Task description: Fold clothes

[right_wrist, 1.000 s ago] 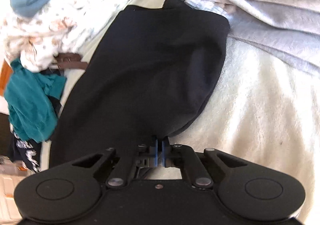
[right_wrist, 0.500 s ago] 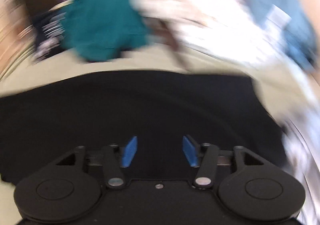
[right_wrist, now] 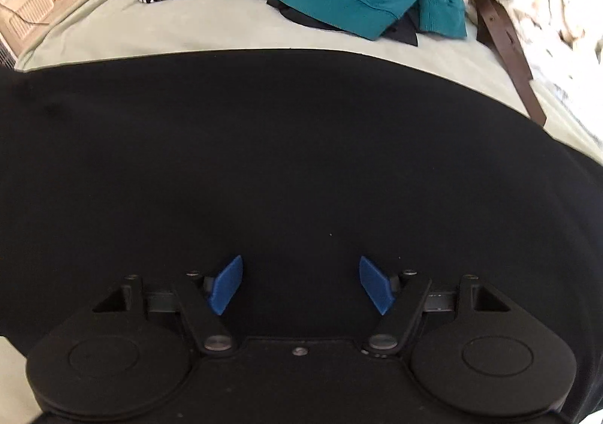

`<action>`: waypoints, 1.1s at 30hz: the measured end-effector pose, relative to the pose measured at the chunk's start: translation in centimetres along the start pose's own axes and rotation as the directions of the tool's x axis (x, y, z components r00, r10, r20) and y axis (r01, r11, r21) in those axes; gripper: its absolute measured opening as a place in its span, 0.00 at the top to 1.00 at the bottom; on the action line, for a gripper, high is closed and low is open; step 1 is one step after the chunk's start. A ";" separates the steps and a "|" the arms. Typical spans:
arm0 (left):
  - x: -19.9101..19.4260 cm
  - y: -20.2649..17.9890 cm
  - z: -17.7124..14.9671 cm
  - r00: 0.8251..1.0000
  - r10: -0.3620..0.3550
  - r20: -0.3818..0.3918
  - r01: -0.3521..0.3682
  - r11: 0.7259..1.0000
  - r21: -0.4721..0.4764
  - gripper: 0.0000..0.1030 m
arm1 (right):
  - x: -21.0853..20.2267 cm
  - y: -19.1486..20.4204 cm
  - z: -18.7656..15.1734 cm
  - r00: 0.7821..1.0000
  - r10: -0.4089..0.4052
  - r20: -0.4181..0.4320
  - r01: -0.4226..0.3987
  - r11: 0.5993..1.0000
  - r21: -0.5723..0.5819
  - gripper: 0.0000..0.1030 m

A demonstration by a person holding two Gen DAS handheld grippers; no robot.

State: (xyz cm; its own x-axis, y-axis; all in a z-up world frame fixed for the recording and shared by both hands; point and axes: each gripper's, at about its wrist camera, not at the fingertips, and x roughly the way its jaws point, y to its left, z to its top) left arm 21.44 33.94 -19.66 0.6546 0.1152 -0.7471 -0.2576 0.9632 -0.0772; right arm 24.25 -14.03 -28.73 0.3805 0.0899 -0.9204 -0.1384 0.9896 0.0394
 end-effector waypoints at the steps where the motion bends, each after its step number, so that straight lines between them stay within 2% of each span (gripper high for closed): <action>1: 0.1 0.5 0.2 1.000 -0.003 0.002 0.003 1.000 -0.003 0.14 | -1.2 0.9 1.1 0.999 0.020 0.025 -0.020 1.000 -0.017 0.32; 3: 1.3 2.2 1.0 0.999 -0.037 -0.003 0.037 0.999 -0.033 0.14 | -2.9 3.1 3.5 0.993 0.071 0.094 -0.063 0.994 -0.086 0.29; 5: 2.1 3.0 1.5 0.998 -0.061 -0.005 0.061 0.997 -0.045 0.14 | -4.3 7.6 7.1 0.972 0.170 0.162 -0.130 0.964 -0.233 0.18; 6: 2.9 3.2 1.8 0.996 -0.084 -0.009 0.083 0.996 -0.040 0.15 | -4.5 9.0 8.3 0.962 0.210 0.176 -0.156 0.948 -0.278 0.17; 8: 4.5 3.3 2.3 0.992 -0.124 -0.030 0.124 0.992 -0.027 0.15 | -4.5 14.4 11.1 0.914 0.349 0.205 -0.234 0.870 -0.434 0.07; 9: 4.9 3.4 2.3 0.991 -0.125 -0.044 0.124 0.992 -0.018 0.17 | -4.3 16.1 11.4 0.906 0.374 0.199 -0.246 0.847 -0.472 0.07; 10: 5.3 3.3 2.4 0.991 -0.119 -0.057 0.119 0.993 -0.009 0.18 | -3.1 18.9 12.5 0.893 0.419 0.166 -0.267 0.788 -0.554 0.07; 11: 5.8 3.3 2.4 0.990 -0.120 -0.072 0.121 0.993 0.002 0.19 | -1.6 21.6 13.4 0.890 0.438 0.123 -0.270 0.726 -0.633 0.08; 12: 6.4 3.2 2.4 0.989 -0.122 -0.088 0.124 0.992 0.014 0.21 | -0.2 23.1 13.7 0.900 0.428 0.078 -0.268 0.687 -0.675 0.10; 13: 6.9 3.2 2.4 0.987 -0.123 -0.104 0.127 0.992 0.025 0.23 | 1.1 24.4 14.0 0.909 0.414 0.034 -0.269 0.648 -0.712 0.23; 14: 7.4 3.4 2.3 0.983 -0.139 -0.119 0.143 0.990 0.022 0.31 | 2.3 25.3 14.1 0.917 0.400 -0.014 -0.282 0.621 -0.731 0.37; 15: 7.6 3.6 2.2 0.982 -0.147 -0.122 0.150 0.988 0.020 0.45 | 3.6 26.2 14.3 0.923 0.380 -0.062 -0.295 0.594 -0.749 0.46; 16: 7.6 3.6 2.1 0.982 -0.147 -0.121 0.152 0.988 0.031 0.49 | 4.9 26.8 14.1 0.932 0.345 -0.106 -0.297 0.568 -0.768 0.69; 17: 7.6 3.7 2.0 0.982 -0.146 -0.120 0.152 0.987 0.045 0.54 | 6.1 27.3 14.0 0.939 0.313 -0.143 -0.300 0.544 -0.783 0.81; 18: 7.7 3.8 1.8 0.982 -0.145 -0.118 0.152 0.987 0.059 0.59 | 6.2 27.3 14.0 0.939 0.312 -0.143 -0.301 0.545 -0.782 0.81; 19: 7.7 3.8 1.7 0.983 -0.144 -0.117 0.153 0.986 0.072 0.61 | 6.2 26.9 14.4 0.932 0.332 -0.147 -0.322 0.571 -0.756 0.85; 20: 7.6 3.9 1.6 0.984 -0.139 -0.113 0.149 0.986 0.077 0.63 | 5.9 26.2 15.2 0.922 0.357 -0.147 -0.351 0.616 -0.705 0.92; 21: 7.5 4.0 1.6 0.985 -0.135 -0.108 0.144 0.986 0.081 0.64 | 5.6 25.7 15.6 0.920 0.368 -0.137 -0.356 0.635 -0.685 0.96; 23: 6.8 4.3 1.6 0.987 -0.130 -0.092 0.137 0.988 0.076 0.65 | 4.5 23.7 16.7 0.915 0.398 -0.066 -0.350 0.703 -0.619 0.97; 26: 6.8 4.6 1.7 0.988 -0.126 -0.095 0.132 0.989 0.064 0.65 | 5.0 21.6 17.6 0.923 0.385 -0.016 -0.335 0.781 -0.528 0.97; 31: 9.0 4.9 1.8 0.983 -0.123 -0.136 0.127 0.992 0.019 0.60 | 8.3 22.7 17.1 0.960 0.279 -0.026 -0.244 0.785 -0.569 0.97; 33: 8.6 5.8 2.2 0.977 -0.176 -0.122 0.169 0.984 -0.065 0.51 | 10.2 23.5 16.8 0.972 0.232 -0.039 -0.211 0.789 -0.577 0.87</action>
State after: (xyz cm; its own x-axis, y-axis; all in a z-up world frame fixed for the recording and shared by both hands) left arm 27.18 41.07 -25.09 0.5978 -0.0863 -0.7970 -0.1891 0.9509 -0.2448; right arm 40.22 11.98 -30.62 0.3023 0.3127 -0.9005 -0.7171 0.6970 0.0014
